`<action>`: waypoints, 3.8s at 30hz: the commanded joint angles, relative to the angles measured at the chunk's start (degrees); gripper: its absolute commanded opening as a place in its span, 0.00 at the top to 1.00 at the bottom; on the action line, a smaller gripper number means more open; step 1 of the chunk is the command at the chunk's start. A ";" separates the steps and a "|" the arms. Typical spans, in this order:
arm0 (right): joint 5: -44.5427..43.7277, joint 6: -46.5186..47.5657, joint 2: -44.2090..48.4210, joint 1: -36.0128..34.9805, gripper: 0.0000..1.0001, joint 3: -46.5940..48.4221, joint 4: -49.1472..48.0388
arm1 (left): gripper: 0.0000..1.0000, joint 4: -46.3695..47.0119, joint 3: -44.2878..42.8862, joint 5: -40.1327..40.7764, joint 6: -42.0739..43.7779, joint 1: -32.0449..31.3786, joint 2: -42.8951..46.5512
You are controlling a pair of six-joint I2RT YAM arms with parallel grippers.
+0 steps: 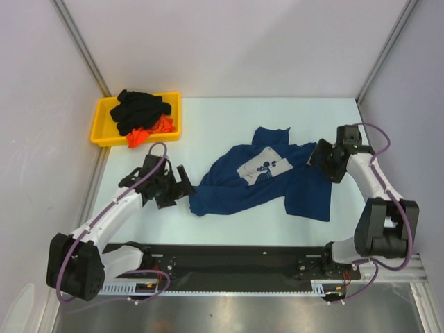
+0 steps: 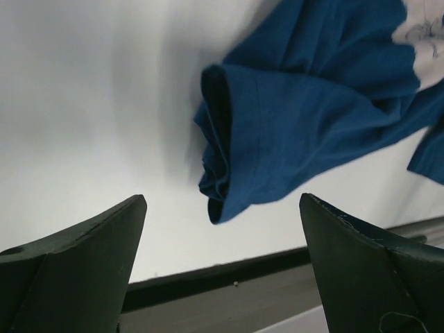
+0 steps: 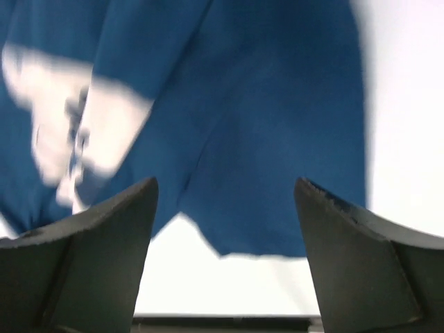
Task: Fold and stack the t-shirts
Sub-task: Flatten the tshirt out
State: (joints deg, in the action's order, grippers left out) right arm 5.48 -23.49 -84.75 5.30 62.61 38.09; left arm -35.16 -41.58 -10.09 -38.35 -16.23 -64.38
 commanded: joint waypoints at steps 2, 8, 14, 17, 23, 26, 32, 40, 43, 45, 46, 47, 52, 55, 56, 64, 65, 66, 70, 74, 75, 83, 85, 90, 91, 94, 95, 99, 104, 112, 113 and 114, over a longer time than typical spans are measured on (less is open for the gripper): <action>12.79 -3.05 7.04 -1.35 0.16 -9.49 -0.11 | 0.02 2.81 4.04 -4.32 -7.08 -4.24 2.93; 17.11 -2.36 10.40 -1.34 0.19 -16.82 -1.35 | 0.06 16.95 14.24 -5.55 -15.53 -6.80 8.14; 11.04 -1.73 10.03 0.49 0.31 -16.46 4.80 | 0.09 14.33 12.23 -6.00 -14.48 -7.15 1.89; 11.48 -4.98 12.32 2.60 0.37 -16.73 5.77 | 0.09 14.32 13.71 -6.25 -15.70 -7.94 6.96; 14.56 -5.26 7.94 4.72 0.47 -16.56 4.54 | 0.19 19.51 18.38 -8.02 -19.75 -8.47 10.33; 15.09 -5.34 7.23 4.72 0.50 -16.21 4.37 | 0.21 18.90 18.03 -7.67 -19.05 -8.47 8.31; 6.67 -8.15 8.81 4.81 0.50 -15.06 7.79 | 0.29 15.20 17.50 -3.62 -20.62 -8.56 9.36; -1.43 -11.14 6.88 4.89 0.69 -13.83 11.92 | 0.45 23.91 16.99 -7.67 -18.08 -7.85 2.95; -3.09 -11.76 7.05 5.16 0.63 -14.96 12.71 | 0.49 23.56 15.40 -7.58 -16.32 -7.77 1.63; -2.41 -13.07 6.97 6.90 0.62 -16.63 12.37 | 0.55 23.47 15.22 -7.49 -15.97 -7.42 1.97; -2.14 -13.51 6.71 7.61 0.62 -17.60 12.45 | 0.55 23.73 15.13 -7.67 -15.79 -7.33 2.15; -2.05 -13.69 5.92 7.79 0.61 -18.04 11.76 | 0.58 23.99 15.13 -7.93 -15.44 -6.89 2.50; -1.96 -13.43 4.60 7.88 0.56 -18.84 9.64 | 0.71 24.61 14.78 -9.42 -13.86 -6.10 2.33; -2.04 -13.60 4.94 7.88 0.55 -19.63 10.25 | 0.85 24.70 14.08 -10.04 -13.16 -5.74 1.19; -2.22 -13.69 5.29 7.88 0.54 -20.41 10.17 | 0.86 24.52 13.81 -10.04 -13.07 -5.83 1.27; -3.63 -14.39 4.07 7.88 0.50 -22.79 7.88 | 0.91 22.50 12.93 -10.30 -13.85 -5.74 5.05; -3.46 -14.40 3.28 7.88 0.51 -23.06 7.01 | 1.00 22.33 13.02 -10.48 -14.64 -5.74 5.75; -3.28 -14.66 2.93 7.88 0.51 -23.23 6.57 | 1.00 22.06 13.02 -10.48 -14.91 -5.74 6.02; -1.61 -15.10 -0.67 7.88 0.61 -23.41 2.44 | 1.00 19.69 10.22 -9.34 -14.30 -5.57 7.95; -1.87 -14.66 -1.65 7.88 0.76 -23.23 -0.55 | 1.00 15.04 5.38 -6.18 -10.09 -5.57 8.31; -2.65 -14.49 -1.04 7.88 0.80 -23.15 -1.17 | 1.00 14.42 4.33 -5.39 -9.38 -5.57 7.96; -2.92 -18.25 -1.21 5.79 1.00 -12.10 -1.88 | 1.00 16.77 -7.27 -3.80 -2.53 -5.04 3.57; -3.63 -20.36 0.01 4.99 1.00 -3.43 -1.78 | 1.00 19.58 -13.13 -4.33 -0.34 -4.25 0.68; -8.10 -20.55 -3.13 4.46 1.00 21.54 0.57 | 1.00 25.83 -30.28 -7.13 4.77 -0.48 -13.47; -7.76 -20.37 -4.27 4.63 1.00 30.38 0.76 | 1.00 26.28 -37.79 -8.44 5.90 0.31 -15.84; -4.61 -20.28 -8.14 4.72 1.00 43.86 -1.61 | 1.00 25.50 -55.53 -14.60 8.01 3.39 -26.21; -3.99 -20.20 -9.11 4.72 1.00 52.27 -3.00 | 1.00 24.36 -60.58 -16.44 8.63 4.53 -28.41; -5.47 -18.54 -17.18 4.89 1.00 81.47 4.61 | 1.00 18.73 -93.66 -25.13 10.05 6.30 -41.84; -8.72 -14.92 -8.70 7.44 1.00 80.86 7.00 | 1.00 29.95 -94.76 -30.87 2.67 8.58 -38.12; -19.90 -14.04 10.08 -7.04 1.00 45.60 18.51 | 1.00 31.49 -47.14 -27.01 8.71 8.67 -16.93; -19.37 -15.35 12.22 -8.28 1.00 41.15 19.12 | 1.00 30.68 -42.84 -26.48 9.42 8.67 -14.13; -18.23 -16.06 14.85 -10.81 1.00 36.75 19.65 | 1.00 29.80 -34.18 -25.87 9.69 8.67 -12.98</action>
State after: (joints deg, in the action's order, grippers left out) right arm -9.76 -38.65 -73.36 -1.54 110.41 50.11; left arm -1.19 -89.45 -37.10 -32.29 -7.90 -78.32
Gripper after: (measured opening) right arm 0.033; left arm 0.011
